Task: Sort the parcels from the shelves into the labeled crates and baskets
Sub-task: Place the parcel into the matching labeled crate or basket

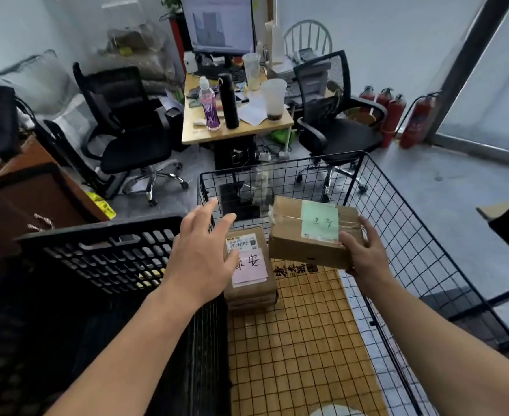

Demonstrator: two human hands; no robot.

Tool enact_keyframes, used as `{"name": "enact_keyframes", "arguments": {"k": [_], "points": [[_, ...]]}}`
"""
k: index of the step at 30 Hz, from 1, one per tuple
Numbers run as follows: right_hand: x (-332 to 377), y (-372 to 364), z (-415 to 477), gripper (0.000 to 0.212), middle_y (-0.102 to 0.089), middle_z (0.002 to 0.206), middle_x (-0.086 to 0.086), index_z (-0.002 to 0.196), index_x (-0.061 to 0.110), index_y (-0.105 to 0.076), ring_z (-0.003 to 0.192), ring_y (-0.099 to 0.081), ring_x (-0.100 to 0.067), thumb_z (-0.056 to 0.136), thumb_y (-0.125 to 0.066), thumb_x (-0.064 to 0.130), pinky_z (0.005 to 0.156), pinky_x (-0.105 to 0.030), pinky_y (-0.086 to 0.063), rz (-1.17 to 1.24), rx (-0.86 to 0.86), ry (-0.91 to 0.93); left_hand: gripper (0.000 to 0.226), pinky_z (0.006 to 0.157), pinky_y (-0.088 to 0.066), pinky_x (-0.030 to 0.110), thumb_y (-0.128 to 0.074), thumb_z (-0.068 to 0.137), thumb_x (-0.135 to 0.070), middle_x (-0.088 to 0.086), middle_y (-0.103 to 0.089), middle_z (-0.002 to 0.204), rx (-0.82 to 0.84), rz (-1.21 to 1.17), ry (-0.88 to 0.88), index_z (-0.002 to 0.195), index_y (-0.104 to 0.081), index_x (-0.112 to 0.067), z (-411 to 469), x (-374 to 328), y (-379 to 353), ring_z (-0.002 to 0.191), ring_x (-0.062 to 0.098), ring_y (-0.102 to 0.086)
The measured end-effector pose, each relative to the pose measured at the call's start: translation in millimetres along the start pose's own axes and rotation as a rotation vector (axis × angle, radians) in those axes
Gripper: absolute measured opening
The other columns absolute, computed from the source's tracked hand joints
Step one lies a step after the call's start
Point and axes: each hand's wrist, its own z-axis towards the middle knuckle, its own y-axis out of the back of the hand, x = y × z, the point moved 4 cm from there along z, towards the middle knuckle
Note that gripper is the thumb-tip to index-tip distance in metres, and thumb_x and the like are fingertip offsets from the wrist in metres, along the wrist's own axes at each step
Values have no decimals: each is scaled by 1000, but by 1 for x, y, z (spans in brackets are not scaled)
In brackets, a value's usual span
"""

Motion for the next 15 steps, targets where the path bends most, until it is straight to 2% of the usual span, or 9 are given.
{"name": "enact_keyframes", "arguments": {"k": [2, 3, 6, 8, 10, 15], "points": [[0, 0, -2, 57, -54, 135, -8, 129, 57, -53, 112, -64, -33, 90, -76, 24, 87, -53, -59, -27, -40, 45, 66, 120, -23, 47, -61, 91, -42, 3, -17, 160, 7, -23, 5, 149, -35, -26, -2, 3, -1, 148, 23, -7], [0, 0, -4, 55, -55, 132, -4, 129, 58, -53, 111, -64, -29, 91, -74, 24, 88, -51, -59, -52, -70, 67, 65, 120, -21, 46, -61, 91, -42, 2, -18, 160, 5, -43, 9, 148, -37, -26, -2, 5, -1, 147, 21, -6], [2, 3, -6, 52, -52, 126, 2, 143, 40, -50, 104, -59, -15, 96, -69, 25, 80, -31, -52, -187, -172, 161, 61, 121, -18, 44, -61, 91, -40, 0, -23, 158, -19, -102, 14, 147, -41, -26, -3, 9, 0, 147, 17, -6], [1, 4, -2, 52, -52, 125, 3, 146, 33, -50, 106, -56, -16, 97, -67, 29, 82, -30, -46, -307, -211, 198, 60, 121, -17, 44, -61, 91, -40, -1, -24, 158, -19, -114, 14, 146, -42, -27, -3, 9, -1, 147, 16, -5], [-3, -3, 4, 51, -54, 124, 3, 145, 34, -51, 107, -56, -18, 97, -67, 32, 83, -32, -46, -417, -174, 214, 61, 121, -16, 43, -62, 90, -41, -2, -23, 159, -12, -118, 15, 146, -42, -27, -3, 8, -2, 147, 15, -4], [-18, -18, 28, 45, -53, 131, -9, 142, 31, -54, 114, -53, -23, 98, -64, 36, 86, -36, -46, -534, -174, 209, 61, 118, -14, 36, -64, 88, -40, -2, -18, 160, -30, -139, 32, 144, -45, -25, -4, 8, 0, 145, 11, -3]]}}
